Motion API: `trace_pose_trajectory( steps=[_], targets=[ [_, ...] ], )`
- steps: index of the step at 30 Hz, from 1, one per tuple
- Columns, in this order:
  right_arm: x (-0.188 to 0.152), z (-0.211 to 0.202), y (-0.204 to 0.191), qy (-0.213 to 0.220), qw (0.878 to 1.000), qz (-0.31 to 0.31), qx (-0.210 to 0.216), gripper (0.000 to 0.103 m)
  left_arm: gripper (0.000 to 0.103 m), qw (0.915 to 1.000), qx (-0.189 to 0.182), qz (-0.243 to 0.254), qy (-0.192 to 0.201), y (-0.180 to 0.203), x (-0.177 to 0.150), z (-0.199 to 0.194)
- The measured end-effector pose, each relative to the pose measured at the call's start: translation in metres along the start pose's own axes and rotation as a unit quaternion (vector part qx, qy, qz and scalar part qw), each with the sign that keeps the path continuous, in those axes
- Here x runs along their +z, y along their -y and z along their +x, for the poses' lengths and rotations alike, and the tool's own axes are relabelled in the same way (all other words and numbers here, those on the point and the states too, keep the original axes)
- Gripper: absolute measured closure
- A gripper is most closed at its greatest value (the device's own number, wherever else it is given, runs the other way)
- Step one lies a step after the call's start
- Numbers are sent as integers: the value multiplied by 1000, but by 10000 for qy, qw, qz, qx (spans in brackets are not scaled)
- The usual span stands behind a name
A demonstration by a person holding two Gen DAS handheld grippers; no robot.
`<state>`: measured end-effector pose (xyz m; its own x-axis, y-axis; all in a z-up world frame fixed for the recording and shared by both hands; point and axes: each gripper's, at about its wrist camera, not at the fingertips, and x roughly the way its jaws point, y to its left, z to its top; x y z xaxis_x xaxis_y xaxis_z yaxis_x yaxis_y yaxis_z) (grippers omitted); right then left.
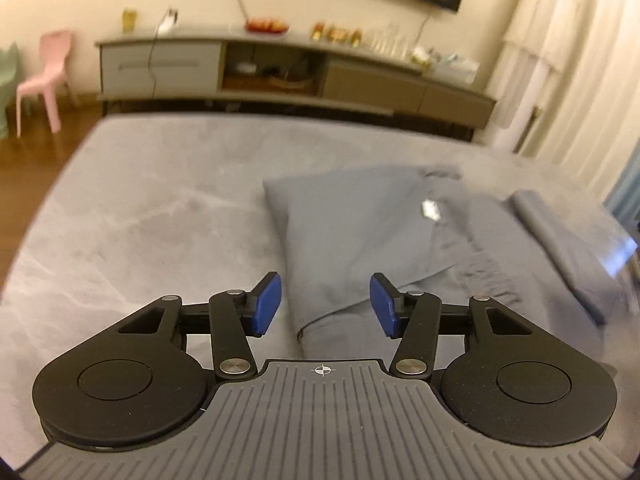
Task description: Fold clothes
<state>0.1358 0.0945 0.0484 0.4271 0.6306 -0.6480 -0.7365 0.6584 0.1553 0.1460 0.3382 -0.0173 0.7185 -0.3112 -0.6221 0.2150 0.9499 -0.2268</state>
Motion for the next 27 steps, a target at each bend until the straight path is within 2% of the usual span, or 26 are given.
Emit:
trace_pose_trajectory(
  steps=[2, 3, 5, 9, 10, 11, 13, 17, 19, 21, 25, 27],
  targets=[
    [39, 13, 27, 232, 9987, 351, -295, 63, 58, 9994, -307, 155, 31, 9, -6, -12],
    [57, 34, 33, 196, 9979, 447, -428, 63, 58, 9986, -469, 251, 39, 14, -9, -17],
    [82, 96, 39, -138, 9973, 344, -633, 63, 57, 9953, -757, 591, -128, 29, -19, -16],
    [87, 209, 51, -993, 9914, 145, -844, 65, 58, 9870, -756, 1156, -823, 48, -47, 8],
    [88, 223, 55, -1060, 9910, 225, -787, 65, 58, 9844, -653, 1283, -1014, 50, -56, 16],
    [92, 232, 63, -1049, 9908, 444, -727, 64, 54, 9820, -561, 1475, -1041, 54, -63, 19],
    [79, 211, 73, -999, 9902, 531, -817, 64, 53, 9793, -520, 1680, -1004, 60, -67, 18],
    [40, 153, 90, -918, 9886, 479, -1094, 64, 53, 9794, -628, 1518, -1172, 59, -56, 15],
    [21, 123, 98, -877, 9875, 453, -1233, 63, 55, 9816, -666, 1512, -962, 59, -46, 3],
    [1, 94, 106, -835, 9861, 427, -1371, 57, 53, 9846, -707, 1434, -709, 58, -34, -9],
    [-37, 36, 122, -752, 9828, 375, -1647, 57, 44, 9857, -552, 1523, -474, 105, -7, 5],
    [-57, 14, 130, -708, 9811, 359, -1764, 56, 44, 9815, -356, 1825, -460, 142, 0, 25]
  ],
)
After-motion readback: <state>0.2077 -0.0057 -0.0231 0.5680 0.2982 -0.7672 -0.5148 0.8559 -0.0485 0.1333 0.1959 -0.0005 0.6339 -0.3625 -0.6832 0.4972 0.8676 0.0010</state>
